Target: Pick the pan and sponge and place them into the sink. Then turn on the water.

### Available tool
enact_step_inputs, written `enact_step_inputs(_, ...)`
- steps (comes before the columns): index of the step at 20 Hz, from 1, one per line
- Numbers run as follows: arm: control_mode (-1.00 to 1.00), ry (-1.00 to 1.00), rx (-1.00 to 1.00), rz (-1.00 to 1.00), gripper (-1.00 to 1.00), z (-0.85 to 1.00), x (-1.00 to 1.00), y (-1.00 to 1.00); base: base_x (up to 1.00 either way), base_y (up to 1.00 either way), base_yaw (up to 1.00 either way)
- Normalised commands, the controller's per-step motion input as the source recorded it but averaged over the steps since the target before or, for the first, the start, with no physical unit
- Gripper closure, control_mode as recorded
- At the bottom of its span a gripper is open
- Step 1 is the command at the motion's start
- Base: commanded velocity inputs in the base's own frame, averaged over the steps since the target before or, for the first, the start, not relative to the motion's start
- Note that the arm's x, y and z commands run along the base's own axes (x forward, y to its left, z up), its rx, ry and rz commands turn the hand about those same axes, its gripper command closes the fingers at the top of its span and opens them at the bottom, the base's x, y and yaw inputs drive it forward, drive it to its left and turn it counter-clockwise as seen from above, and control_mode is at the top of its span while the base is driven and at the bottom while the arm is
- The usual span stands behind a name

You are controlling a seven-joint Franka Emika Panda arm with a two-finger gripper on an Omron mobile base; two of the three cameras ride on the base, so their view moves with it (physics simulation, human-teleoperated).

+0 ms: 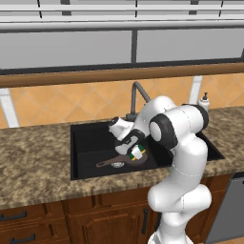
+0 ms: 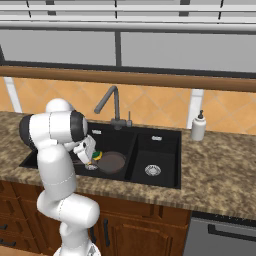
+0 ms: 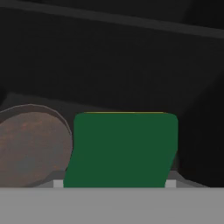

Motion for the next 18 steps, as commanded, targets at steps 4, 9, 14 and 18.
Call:
enact_step_inputs(4, -1.0, 0.0, -0.05, 0.0, 1.0, -0.51, 0.12, -0.04, 0.0, 0.0, 0.0)
enact_step_inputs(9, -1.0, 0.0, -0.08, 0.0, 1.0, -0.38, 0.26, 0.0, 0.0, 0.0, 0.0)
enact_step_inputs(14, -1.0, 0.0, -0.13, 0.0, 1.0, -0.45, 0.25, 0.01, 0.0, 0.0, 0.0)
enact_step_inputs(18, -1.0, 0.0, -0.14, 0.0, 1.0, -0.49, 0.21, 0.0, 0.0, 0.0, 0.0)
